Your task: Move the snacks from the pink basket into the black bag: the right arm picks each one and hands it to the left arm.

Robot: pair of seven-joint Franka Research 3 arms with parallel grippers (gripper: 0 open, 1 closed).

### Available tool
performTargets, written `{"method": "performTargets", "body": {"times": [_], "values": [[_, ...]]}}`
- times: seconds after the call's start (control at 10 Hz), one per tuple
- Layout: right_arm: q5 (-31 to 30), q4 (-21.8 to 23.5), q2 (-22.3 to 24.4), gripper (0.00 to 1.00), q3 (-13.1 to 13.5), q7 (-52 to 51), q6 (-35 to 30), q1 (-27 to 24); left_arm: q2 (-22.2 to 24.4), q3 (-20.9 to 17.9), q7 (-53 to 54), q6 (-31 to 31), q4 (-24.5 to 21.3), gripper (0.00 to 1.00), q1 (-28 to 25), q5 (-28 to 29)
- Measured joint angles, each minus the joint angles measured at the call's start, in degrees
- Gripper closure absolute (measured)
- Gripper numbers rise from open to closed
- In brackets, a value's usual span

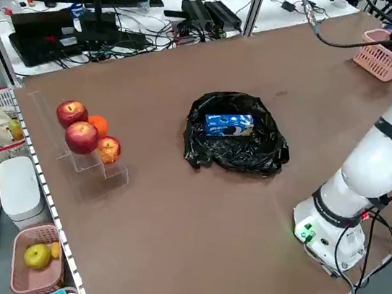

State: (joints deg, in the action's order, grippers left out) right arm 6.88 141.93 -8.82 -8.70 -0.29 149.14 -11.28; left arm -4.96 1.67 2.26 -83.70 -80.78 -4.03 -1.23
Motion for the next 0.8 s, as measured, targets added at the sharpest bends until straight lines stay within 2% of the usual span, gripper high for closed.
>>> {"method": "performTargets", "body": {"times": [0.3, 0.8], "values": [[0.0, 0.0, -0.6, 0.26, -0.1, 0.0, 1.0, 0.0, -0.2, 0.0, 0.0, 0.0, 0.1, 0.0, -0.2, 0.3], [0.1, 0.0, -0.7, 0.34, -0.2, 0.0, 1.0, 0.2, -3.0, -1.2, -0.3, -2.3, 0.5, 0.0, -0.4, 0.6]]}}
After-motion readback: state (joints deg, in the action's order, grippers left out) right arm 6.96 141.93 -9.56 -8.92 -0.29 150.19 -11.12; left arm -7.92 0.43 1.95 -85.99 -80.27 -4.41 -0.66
